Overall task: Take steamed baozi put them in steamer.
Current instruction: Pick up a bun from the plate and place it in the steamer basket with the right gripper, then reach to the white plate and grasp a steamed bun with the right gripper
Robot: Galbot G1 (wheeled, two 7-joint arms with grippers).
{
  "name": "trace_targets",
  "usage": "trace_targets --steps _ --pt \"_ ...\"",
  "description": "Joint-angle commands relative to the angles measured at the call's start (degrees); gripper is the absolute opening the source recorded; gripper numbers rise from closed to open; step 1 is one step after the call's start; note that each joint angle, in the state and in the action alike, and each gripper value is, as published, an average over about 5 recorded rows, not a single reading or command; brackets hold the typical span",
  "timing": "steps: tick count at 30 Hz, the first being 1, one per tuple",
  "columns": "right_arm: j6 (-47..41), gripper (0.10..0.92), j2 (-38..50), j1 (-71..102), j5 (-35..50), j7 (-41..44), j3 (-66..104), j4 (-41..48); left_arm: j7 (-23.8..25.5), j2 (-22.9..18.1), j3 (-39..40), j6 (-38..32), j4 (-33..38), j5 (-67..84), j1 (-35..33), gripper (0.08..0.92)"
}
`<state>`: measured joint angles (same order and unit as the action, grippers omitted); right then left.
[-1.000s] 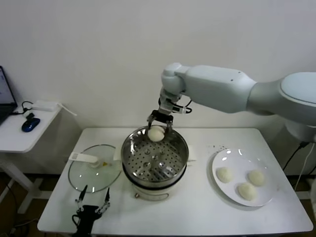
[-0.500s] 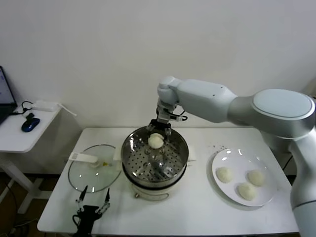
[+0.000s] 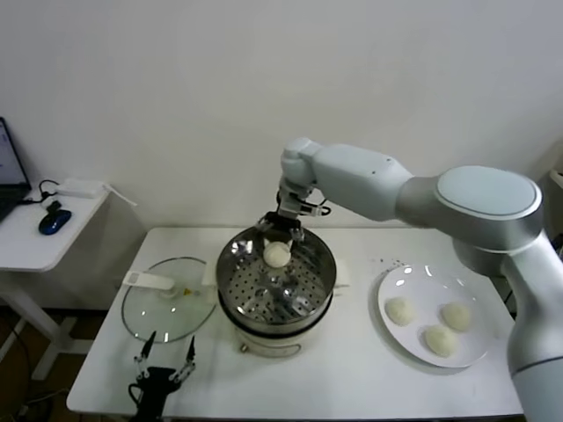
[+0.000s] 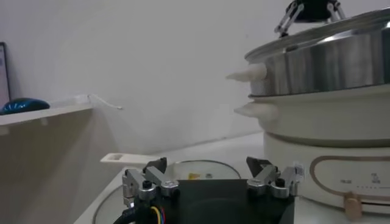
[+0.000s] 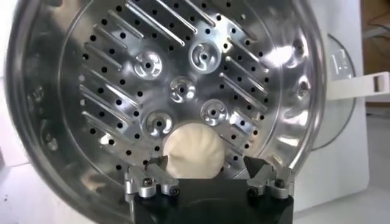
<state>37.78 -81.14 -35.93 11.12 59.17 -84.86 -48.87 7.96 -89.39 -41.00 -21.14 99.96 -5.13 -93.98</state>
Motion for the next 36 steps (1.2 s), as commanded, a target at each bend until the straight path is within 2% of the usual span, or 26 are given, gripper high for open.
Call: trace_targets --steps 1,9,12,20,31,36 --pt "-15.2 0.823 8.8 -15.5 23.0 2.6 -16.0 -9.7 0.0 -0.1 -0.2 0.1 0.6 -0.3 -0.5 0.823" --pt "-44.0 0.823 21.6 -26.7 35.3 -1.4 -32.7 -25.7 0.0 -0.3 -0.4 0.1 1.0 -0.4 -0.6 0.823" --pt "-48.9 0.823 25.6 -27.3 37.3 -1.8 -35.4 -31.1 0.0 -0.4 -0.3 0.1 0.7 -0.4 -0.5 0.823" --pt "-52.4 0.823 33.8 -17.3 29.8 -3.4 -31.4 -33.5 0.0 -0.4 -0.8 -0.3 0.0 -0.5 -0.5 0.823" --pt "-54.4 0.823 38.5 1.5 17.5 -8.8 -18.6 -27.1 -0.1 -0.4 -1.2 -0.8 -1.0 -0.8 -0.2 0.823" --pt "-54.8 0.823 38.0 7.6 15.2 -10.1 -13.0 -23.5 -0.2 -0.4 -1.2 -1.0 -1.2 -1.3 -0.3 0.823"
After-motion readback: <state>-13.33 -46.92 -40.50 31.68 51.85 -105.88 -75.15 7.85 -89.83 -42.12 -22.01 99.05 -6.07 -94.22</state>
